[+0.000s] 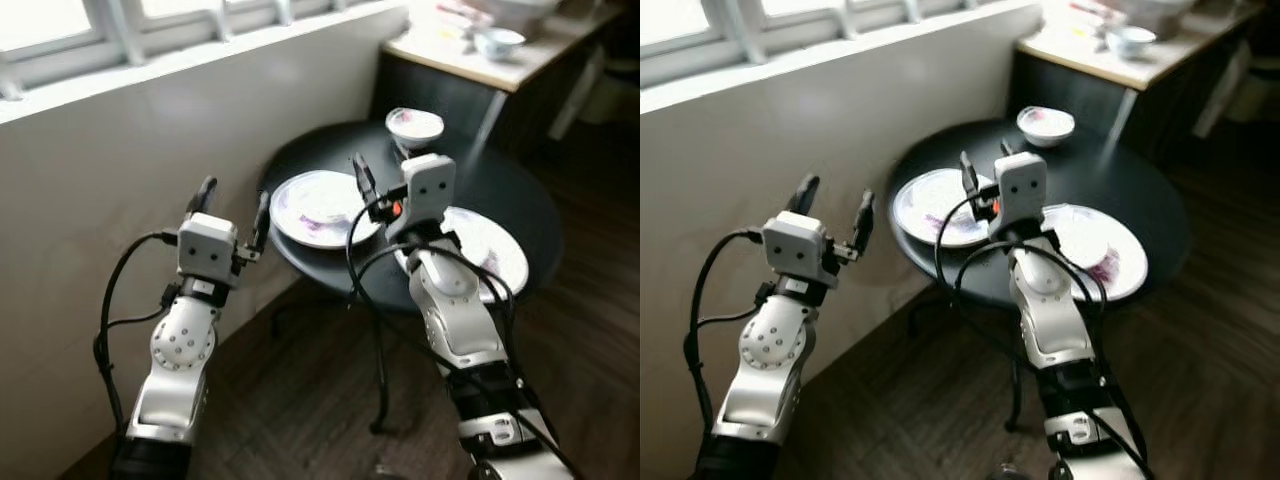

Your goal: Kitchen organization

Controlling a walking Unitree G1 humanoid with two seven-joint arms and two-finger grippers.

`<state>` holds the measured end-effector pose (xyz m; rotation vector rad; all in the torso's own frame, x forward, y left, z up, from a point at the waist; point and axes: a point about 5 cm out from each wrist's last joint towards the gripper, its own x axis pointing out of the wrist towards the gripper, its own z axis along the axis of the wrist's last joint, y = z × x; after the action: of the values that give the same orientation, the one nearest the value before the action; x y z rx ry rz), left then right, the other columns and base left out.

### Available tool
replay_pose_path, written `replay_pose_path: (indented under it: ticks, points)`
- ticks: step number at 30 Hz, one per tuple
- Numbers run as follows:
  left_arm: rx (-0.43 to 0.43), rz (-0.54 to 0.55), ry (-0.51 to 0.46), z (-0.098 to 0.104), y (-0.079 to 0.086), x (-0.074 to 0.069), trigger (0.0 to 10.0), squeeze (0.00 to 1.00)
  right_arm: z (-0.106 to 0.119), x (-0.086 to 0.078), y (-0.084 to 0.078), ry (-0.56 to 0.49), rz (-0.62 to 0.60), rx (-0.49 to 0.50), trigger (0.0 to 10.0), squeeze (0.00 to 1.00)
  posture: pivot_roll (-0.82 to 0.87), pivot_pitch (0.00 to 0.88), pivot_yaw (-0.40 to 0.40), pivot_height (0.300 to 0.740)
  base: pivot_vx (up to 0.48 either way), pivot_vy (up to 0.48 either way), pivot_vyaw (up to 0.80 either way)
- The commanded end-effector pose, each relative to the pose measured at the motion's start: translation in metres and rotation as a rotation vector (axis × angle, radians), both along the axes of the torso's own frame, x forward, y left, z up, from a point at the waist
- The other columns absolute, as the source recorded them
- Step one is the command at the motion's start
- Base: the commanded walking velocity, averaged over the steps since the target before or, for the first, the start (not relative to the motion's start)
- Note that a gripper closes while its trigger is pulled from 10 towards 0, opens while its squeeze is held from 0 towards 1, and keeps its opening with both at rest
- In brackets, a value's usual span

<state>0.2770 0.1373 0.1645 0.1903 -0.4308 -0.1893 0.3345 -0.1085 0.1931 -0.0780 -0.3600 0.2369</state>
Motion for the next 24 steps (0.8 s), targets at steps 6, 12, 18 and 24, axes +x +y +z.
replay_pose_path:
  ticks: [6,12,18,24]
  points:
    - [0.031,0.022,0.003,0.000,0.007,-0.001,10.0,0.00,0.002,0.003,0.004,0.009,-0.009,-0.001,10.0,0.00,0.00,0.000,-0.027,0.740,0.000,-0.465,0.00]
    - [0.017,0.028,0.000,0.000,0.007,-0.001,10.0,0.00,-0.001,0.004,0.002,0.029,-0.024,-0.003,10.0,0.00,0.00,0.000,-0.027,0.740,0.000,-0.080,0.00]
    - [0.026,0.033,0.011,-0.001,0.008,0.000,10.0,0.00,-0.016,0.012,-0.003,0.169,-0.043,0.047,10.0,0.00,0.00,0.000,-0.027,0.740,0.000,0.000,0.00]
    - [0.030,0.036,0.015,-0.002,0.008,0.000,10.0,0.00,-0.032,0.022,-0.007,0.341,-0.009,0.071,10.0,0.00,0.01,0.000,-0.029,0.740,0.000,0.000,0.00]
